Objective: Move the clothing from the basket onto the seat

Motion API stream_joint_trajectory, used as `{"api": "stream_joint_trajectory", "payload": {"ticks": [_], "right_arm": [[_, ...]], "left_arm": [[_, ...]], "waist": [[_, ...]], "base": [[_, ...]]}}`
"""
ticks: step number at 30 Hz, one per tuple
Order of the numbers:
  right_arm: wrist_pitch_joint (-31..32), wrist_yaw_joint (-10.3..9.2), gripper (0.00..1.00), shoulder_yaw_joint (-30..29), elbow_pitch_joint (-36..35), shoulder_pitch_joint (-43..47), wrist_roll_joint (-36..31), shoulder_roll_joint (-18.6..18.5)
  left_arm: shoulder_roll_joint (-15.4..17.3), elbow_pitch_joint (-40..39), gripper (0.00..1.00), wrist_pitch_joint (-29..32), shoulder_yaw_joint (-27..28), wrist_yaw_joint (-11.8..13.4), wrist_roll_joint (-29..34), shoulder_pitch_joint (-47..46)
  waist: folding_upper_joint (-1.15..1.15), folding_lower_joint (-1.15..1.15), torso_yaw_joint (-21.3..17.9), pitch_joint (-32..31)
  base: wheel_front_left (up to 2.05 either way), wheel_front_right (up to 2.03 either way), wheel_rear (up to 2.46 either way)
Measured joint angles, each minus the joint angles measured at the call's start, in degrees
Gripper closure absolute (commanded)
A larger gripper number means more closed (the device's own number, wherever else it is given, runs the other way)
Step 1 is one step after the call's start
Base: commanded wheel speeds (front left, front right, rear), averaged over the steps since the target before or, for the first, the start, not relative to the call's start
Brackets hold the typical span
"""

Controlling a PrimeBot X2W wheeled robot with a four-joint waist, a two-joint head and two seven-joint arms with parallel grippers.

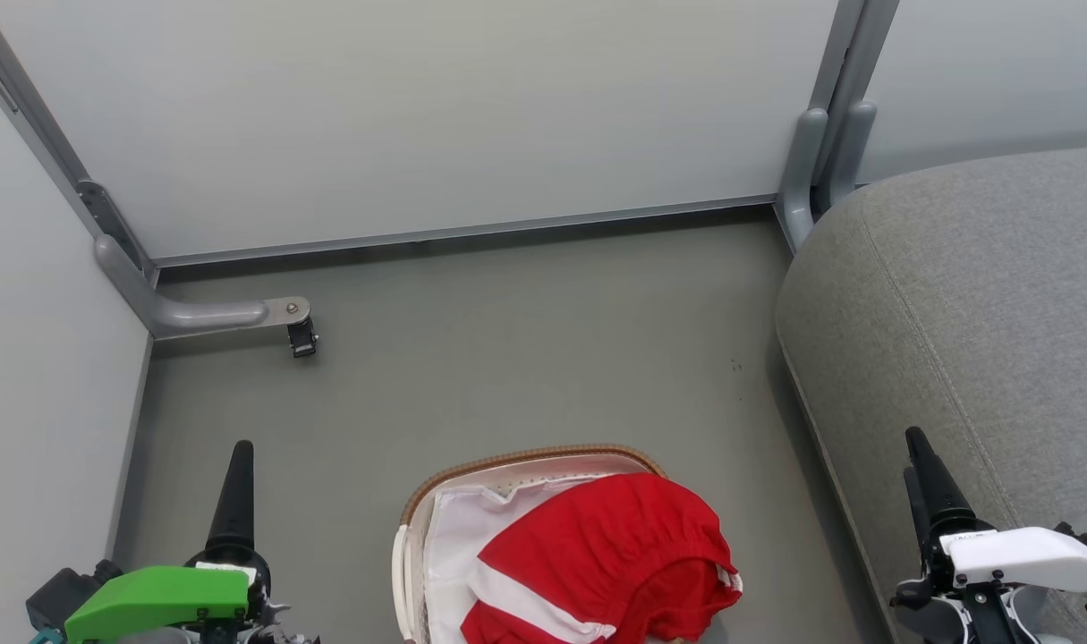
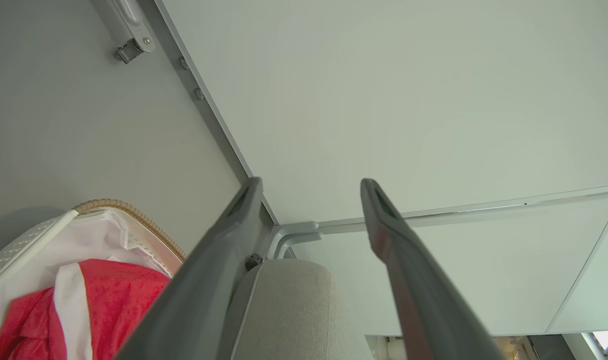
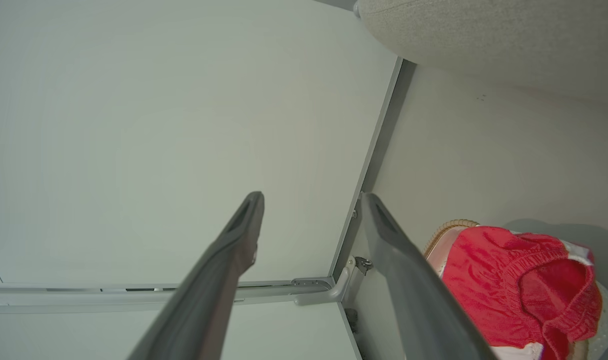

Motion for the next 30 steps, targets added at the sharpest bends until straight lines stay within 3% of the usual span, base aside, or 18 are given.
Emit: {"api": "stream_joint_trajectory", "payload": {"ticks": [19,30], "right_arm": [[-4.17,0.0,0.0,1.59,-4.77,0.68,-23.95,-0.32],[-6.05,0.01,0.0,3.89,-4.48,1.38,-34.88,-0.38]], "left_arm": [[0.07,-4.78,0.0,-4.11,-3.85,3.04,25.2,1.65],[0.1,-4.48,0.0,-6.06,-5.2,4.08,34.67,2.2]], "waist": [[0.0,0.0,-0.09,0.12],[0.0,0.0,-0.11,0.18]], "base": [[0.0,0.0,0.0],[0.0,0.0,0.0]]}}
